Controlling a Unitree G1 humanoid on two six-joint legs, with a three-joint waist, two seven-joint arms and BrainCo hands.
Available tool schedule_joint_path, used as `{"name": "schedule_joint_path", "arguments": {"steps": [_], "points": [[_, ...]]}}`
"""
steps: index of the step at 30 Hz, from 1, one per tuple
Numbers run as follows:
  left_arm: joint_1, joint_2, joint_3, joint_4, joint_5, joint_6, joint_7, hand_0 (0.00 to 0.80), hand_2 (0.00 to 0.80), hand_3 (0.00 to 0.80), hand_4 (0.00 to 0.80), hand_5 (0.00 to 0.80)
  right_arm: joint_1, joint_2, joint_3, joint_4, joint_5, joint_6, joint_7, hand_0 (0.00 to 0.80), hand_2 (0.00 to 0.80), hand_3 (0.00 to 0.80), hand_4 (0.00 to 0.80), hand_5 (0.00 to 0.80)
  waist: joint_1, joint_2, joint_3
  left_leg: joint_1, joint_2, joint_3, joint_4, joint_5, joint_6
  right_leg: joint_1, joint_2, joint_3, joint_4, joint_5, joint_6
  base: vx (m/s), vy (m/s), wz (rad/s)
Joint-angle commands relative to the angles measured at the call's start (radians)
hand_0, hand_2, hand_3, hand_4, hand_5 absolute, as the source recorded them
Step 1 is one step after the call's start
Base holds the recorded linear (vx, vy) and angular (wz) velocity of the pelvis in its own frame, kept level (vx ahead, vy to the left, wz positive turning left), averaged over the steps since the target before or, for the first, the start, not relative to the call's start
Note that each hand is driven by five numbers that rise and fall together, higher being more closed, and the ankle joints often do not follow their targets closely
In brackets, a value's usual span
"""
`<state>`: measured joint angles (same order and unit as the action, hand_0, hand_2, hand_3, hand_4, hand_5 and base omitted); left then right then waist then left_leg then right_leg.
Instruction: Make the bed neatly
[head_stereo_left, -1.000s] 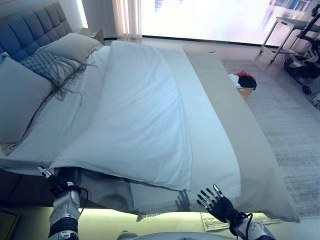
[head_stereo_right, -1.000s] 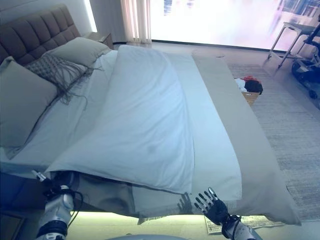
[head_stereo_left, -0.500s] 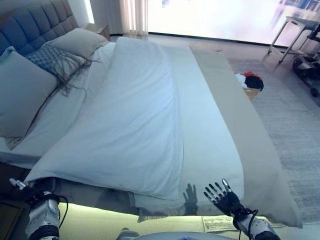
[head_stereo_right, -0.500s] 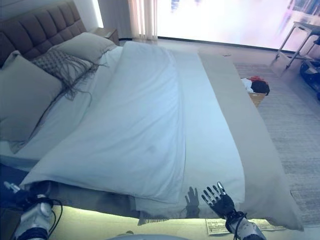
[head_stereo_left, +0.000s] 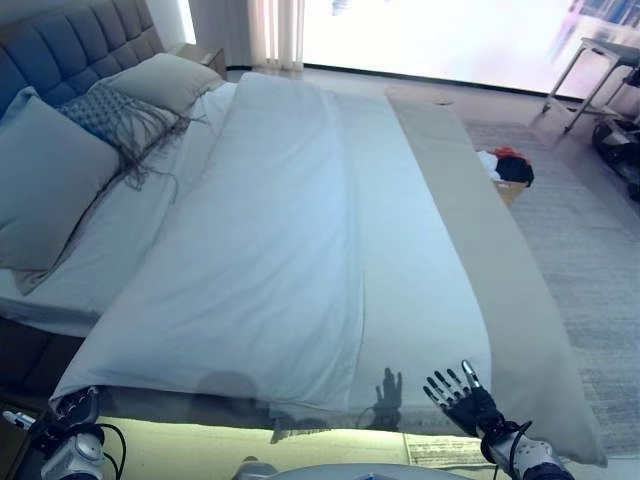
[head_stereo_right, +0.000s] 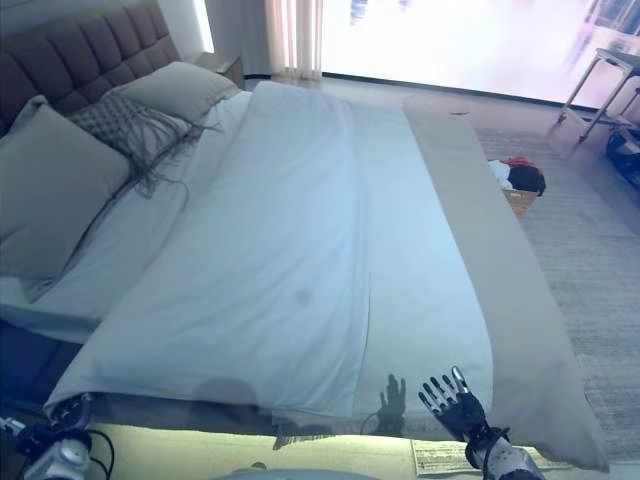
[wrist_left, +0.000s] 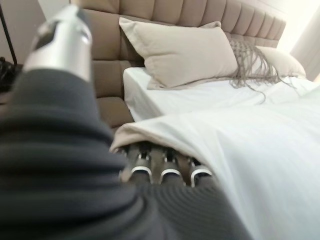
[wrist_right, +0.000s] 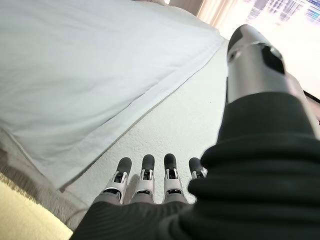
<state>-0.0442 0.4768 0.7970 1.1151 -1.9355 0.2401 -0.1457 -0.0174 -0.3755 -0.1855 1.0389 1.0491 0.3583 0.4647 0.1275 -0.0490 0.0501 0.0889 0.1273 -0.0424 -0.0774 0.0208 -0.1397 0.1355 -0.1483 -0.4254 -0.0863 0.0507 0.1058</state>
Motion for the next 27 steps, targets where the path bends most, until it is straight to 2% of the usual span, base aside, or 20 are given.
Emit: {"name": "schedule_joint_path", "arguments": {"steps": [1, 4, 7, 12, 16, 21, 25, 27], "points": [[0.137, 0.218, 0.094, 0.009, -0.037, -0.08, -0.12, 0.0, 0.0, 0.0, 0.0, 0.0, -0.052, -0.03, -0.033, 0.039, 0.015, -0.039, 0.048, 0.0, 0.0, 0.0, 0.0, 0.0, 0.134, -0.02, 0.042, -0.086, -0.033, 0.015, 0.096, -0.053, 0.051, -0.013, -0.126, -0.008, 0.124, -0.057, 0.047, -0.139, -0.087, 0.23], [0.082, 0.212, 0.027, -0.009, -0.036, -0.083, -0.12, 0.0, 0.0, 0.0, 0.0, 0.0, -0.057, 0.011, 0.023, 0.009, 0.036, -0.082, 0.068, 0.0, 0.0, 0.0, 0.0, 0.0, 0.14, -0.054, 0.096, -0.142, -0.018, 0.006, 0.16, -0.073, 0.048, -0.059, -0.127, -0.004, 0.161, -0.054, 0.045, -0.181, -0.119, 0.29], [0.05, 0.209, -0.009, -0.026, -0.037, -0.082, -0.126, 0.0, 0.0, 0.0, 0.0, 0.0, -0.073, 0.037, 0.065, -0.044, 0.079, -0.091, 0.068, 0.0, 0.0, 0.0, 0.0, 0.0, 0.145, -0.08, 0.153, -0.19, -0.005, 0.001, 0.212, -0.086, 0.046, -0.099, -0.123, 0.006, 0.191, -0.05, 0.041, -0.185, -0.099, 0.31], [0.023, 0.191, -0.079, -0.024, 0.005, -0.025, -0.141, 0.0, 0.0, 0.0, 0.0, 0.0, -0.082, 0.059, 0.105, -0.109, 0.11, -0.088, 0.051, 0.0, 0.0, 0.0, 0.0, 0.0, 0.148, -0.106, 0.226, -0.26, 0.005, -0.01, 0.301, -0.108, 0.047, -0.142, -0.124, 0.011, 0.246, -0.057, 0.033, -0.145, -0.032, 0.47], [-0.007, 0.15, -0.141, -0.032, -0.014, 0.002, -0.166, 0.0, 0.0, 0.0, 0.0, 0.0, -0.113, 0.056, 0.116, -0.143, 0.124, -0.082, 0.019, 0.0, 0.0, 0.0, 0.0, 0.0, 0.149, -0.118, 0.281, -0.317, 0.008, -0.023, 0.377, -0.128, 0.046, -0.182, -0.13, 0.011, 0.297, -0.068, 0.025, -0.163, 0.031, 0.48], [-0.018, 0.117, -0.185, -0.012, 0.053, -0.004, -0.135, 0.0, 0.0, 0.0, 0.0, 0.0, -0.133, 0.056, 0.129, -0.161, 0.137, -0.076, 0.025, 0.0, 0.0, 0.0, 0.0, 0.0, 0.157, -0.131, 0.315, -0.359, 0.004, -0.039, 0.457, -0.16, 0.058, -0.216, -0.149, 0.009, 0.372, -0.077, 0.024, -0.072, 0.012, 0.04], [-0.02, 0.134, -0.181, 0.072, 0.083, 0.003, -0.058, 0.0, 0.0, 0.0, 0.0, 0.0, -0.142, 0.059, 0.14, -0.172, 0.142, -0.061, 0.026, 0.0, 0.0, 0.0, 0.0, 0.0, 0.153, -0.138, 0.317, -0.364, -0.004, -0.037, 0.488, -0.179, 0.07, -0.226, -0.163, 0.017, 0.405, -0.065, 0.036, 0.003, -0.003, -0.01], [-0.013, 0.142, -0.174, 0.107, 0.137, 0.005, -0.059, 0.0, 0.0, 0.0, 0.0, 0.0, -0.142, 0.065, 0.148, -0.171, 0.144, -0.053, 0.029, 0.0, 0.0, 0.0, 0.0, 0.0, 0.148, -0.141, 0.31, -0.352, -0.005, -0.032, 0.485, -0.182, 0.075, -0.223, -0.165, 0.022, 0.408, -0.057, 0.043, 0.05, -0.027, -0.01]]}}
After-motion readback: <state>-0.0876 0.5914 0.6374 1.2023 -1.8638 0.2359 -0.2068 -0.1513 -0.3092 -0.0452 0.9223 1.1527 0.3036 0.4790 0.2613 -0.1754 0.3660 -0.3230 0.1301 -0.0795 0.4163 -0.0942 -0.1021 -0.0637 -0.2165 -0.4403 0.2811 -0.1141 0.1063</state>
